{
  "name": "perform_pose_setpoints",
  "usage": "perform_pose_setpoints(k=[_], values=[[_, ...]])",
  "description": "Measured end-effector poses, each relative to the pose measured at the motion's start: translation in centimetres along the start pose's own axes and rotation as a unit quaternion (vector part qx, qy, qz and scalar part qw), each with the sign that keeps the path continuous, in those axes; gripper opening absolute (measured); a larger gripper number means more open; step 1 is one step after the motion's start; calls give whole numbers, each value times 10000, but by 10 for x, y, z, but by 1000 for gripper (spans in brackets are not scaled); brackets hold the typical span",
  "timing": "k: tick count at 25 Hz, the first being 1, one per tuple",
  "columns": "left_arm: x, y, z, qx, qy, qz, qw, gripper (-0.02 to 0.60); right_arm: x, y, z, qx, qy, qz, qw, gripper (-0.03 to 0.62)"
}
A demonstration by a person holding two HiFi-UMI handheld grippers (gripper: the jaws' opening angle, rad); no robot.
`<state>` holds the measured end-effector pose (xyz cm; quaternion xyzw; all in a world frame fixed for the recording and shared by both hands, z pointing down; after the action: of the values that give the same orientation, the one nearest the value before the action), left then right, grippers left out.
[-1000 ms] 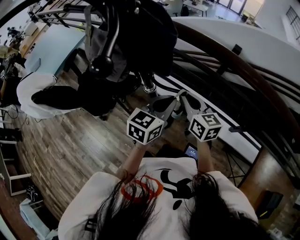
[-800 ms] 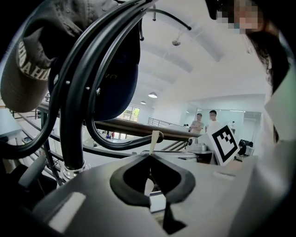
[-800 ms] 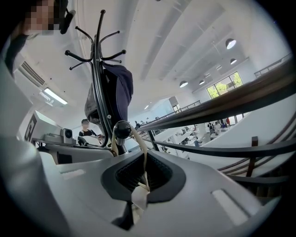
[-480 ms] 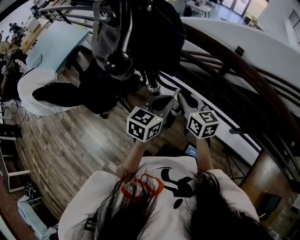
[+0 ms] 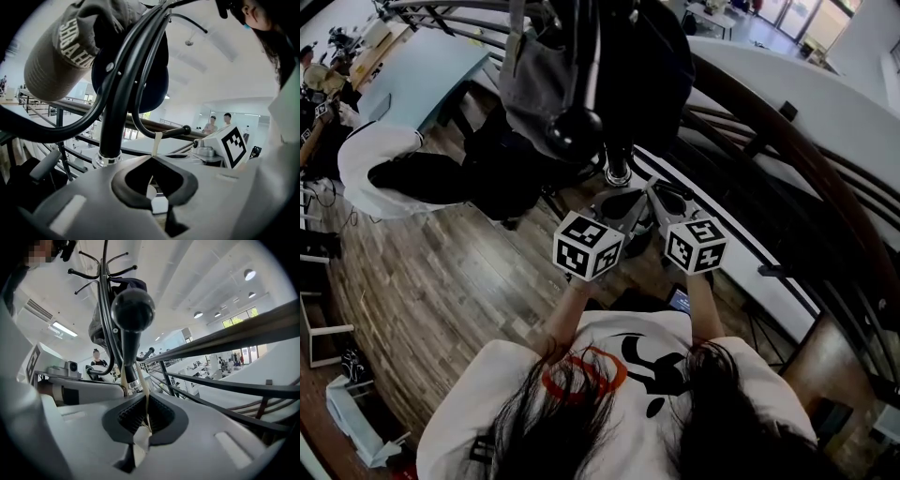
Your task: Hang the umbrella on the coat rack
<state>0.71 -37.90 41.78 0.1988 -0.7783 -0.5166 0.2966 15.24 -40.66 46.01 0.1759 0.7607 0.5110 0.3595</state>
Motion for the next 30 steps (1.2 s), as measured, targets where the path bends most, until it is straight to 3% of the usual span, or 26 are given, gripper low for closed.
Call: perform_pose_setpoints(k=[10,18,22,25,30], values=[[9,2,2,-114,-74,-15,9999,3,-2,0,-16,-62,-147,-76,9998,23],[3,-3,4,-97,54,-395,9992,38,-4,-1,-12,-94,-116,262,9995,28],[1,-4,7,-125,114,-463,9988,77,-4,1,-7,-126,-46,238,9996,49],[-1,-3,11,-105,111,-500,9986,78,-6,3,0,-128,72,199,9997,111],[-1,-5,24,-156,134,-531,9984,78,-1,5,9,-191,246,164,9994,115]])
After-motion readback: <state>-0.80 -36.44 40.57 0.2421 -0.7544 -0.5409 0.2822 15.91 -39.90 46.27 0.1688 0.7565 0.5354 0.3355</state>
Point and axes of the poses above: the fingertips, and each gripper's own axes: z backward along the fingers, x to its left, y out of its underside, the point moved 10 cm from there along z, backward along the fingers, and after that the axes turned 3 degrees about -x, right-handed, at the moved point
